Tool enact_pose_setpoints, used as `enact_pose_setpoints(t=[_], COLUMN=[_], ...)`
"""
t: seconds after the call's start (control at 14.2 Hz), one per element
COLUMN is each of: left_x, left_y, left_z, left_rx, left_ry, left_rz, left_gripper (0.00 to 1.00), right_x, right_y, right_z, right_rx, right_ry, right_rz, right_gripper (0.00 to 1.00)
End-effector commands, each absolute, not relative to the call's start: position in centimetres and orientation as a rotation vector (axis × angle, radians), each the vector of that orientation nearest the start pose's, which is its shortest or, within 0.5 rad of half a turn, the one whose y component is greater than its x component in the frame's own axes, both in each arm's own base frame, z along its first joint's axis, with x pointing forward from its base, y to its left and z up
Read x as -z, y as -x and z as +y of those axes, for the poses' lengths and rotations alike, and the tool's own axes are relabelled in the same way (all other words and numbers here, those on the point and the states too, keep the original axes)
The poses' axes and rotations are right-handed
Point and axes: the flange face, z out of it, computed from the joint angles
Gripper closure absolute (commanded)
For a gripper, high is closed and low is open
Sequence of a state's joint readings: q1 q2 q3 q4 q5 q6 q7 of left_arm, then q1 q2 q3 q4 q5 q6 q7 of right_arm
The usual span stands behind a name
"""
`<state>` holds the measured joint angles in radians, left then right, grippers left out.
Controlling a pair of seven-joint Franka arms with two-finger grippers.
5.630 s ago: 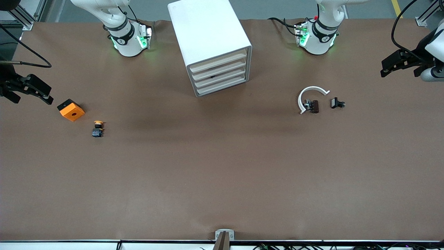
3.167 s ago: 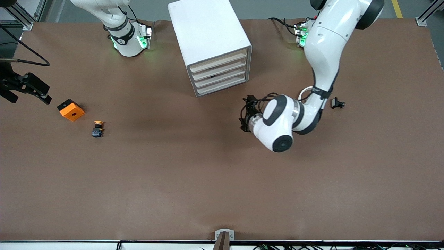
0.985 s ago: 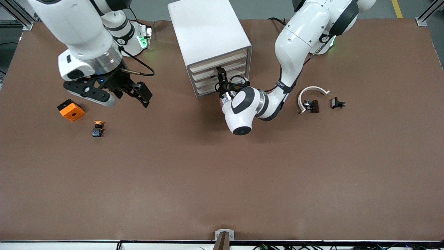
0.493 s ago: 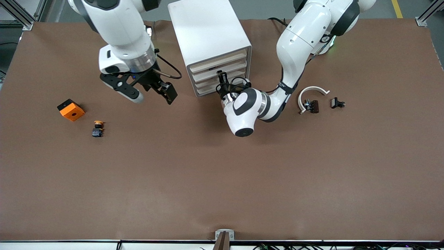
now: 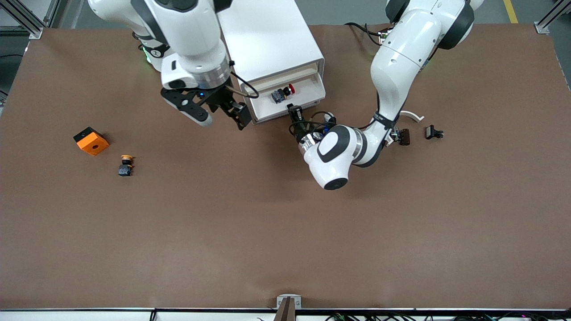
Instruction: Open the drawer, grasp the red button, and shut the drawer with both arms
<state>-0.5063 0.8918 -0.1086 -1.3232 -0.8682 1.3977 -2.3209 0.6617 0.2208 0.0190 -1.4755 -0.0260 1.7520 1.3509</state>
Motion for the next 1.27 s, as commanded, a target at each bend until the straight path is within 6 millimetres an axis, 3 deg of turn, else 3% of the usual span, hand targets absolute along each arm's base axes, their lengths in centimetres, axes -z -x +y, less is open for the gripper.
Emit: enact_pose_setpoints(t=[0.0,0.14,0.21,0.35,0.42,0.49,0.63,0.91,1.2], left_x=[-22.4,-23.0,-23.0,-23.7,-23.9,-24.0,-25.1,-29.0,-34.7], left_y=[-53.0,-54.6,-54.8,-55.4,-55.8,-56.1,-56.8,-60.5,-64.9], left_z=[-42.5,-41.0,-40.8,-40.8,-40.5,-40.0,-39.4,-35.5,-27.3], left_rx=[-1.350,-1.408,-1.414,-1.424,-1.432,-1.443,-1.457,-1.450,-1.551], left_ry=[1.227,1.201,1.206,1.237,1.240,1.241,1.261,1.380,1.670], left_rz=[-1.856,-1.883,-1.885,-1.897,-1.903,-1.908,-1.921,-1.999,-2.070], left_gripper=[1.00,1.00,0.94,0.92,0.77,0.01,0.00,0.00,0.00], right_x=[-53.8,-51.5,-50.5,-48.1,-46.8,-45.7,-43.3,-39.2,-37.1], right_y=[-48.0,-46.9,-45.9,-44.6,-44.2,-43.6,-42.9,-42.5,-42.0], right_z=[43.5,45.5,46.6,47.8,48.3,49.0,50.6,51.6,51.0], right_rx=[0.066,0.037,0.028,0.021,0.027,0.032,0.030,0.004,-0.088], right_ry=[2.897,2.904,2.923,2.948,2.939,2.916,2.911,2.957,2.958], right_rz=[1.113,1.185,1.175,1.141,1.133,1.150,1.177,1.182,1.237], right_gripper=[0.00,0.00,0.00,0.00,0.00,0.00,0.00,0.00,0.00])
